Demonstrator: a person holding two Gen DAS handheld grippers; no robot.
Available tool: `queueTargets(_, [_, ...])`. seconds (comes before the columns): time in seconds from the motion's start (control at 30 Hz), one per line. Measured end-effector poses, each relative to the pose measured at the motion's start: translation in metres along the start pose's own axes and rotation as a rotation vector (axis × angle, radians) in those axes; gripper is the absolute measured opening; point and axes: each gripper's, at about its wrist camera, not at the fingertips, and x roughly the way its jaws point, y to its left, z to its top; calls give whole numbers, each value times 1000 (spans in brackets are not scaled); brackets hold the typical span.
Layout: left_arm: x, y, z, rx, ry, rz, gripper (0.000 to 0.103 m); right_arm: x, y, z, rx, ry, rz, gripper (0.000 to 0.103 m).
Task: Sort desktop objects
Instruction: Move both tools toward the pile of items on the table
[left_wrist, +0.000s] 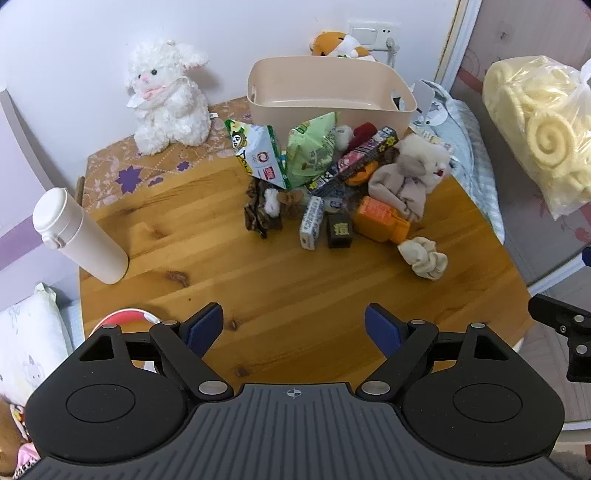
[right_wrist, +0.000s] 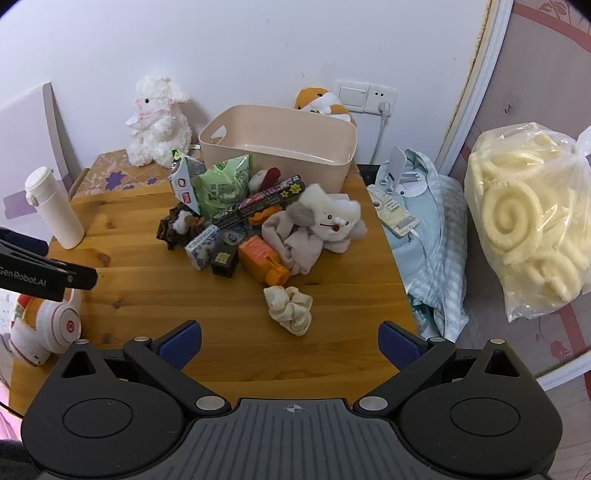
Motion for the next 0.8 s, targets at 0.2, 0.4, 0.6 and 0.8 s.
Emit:
queueTargets(0.2, [15,5,12,-9,41,-11,85,12,-6,9,4,5,18,103])
queueTargets(0.4, [30,9,29,-6,36,0,85,32,-7,18,-29,31,33,103])
queueTargets(0.6, [49,13,53,-4,-1,18,85,50,-6,28,-87,22,47,103])
queueTargets(0.8, [73,16,74,10,-56,37,85,74,-6,37,-136,39,71,103])
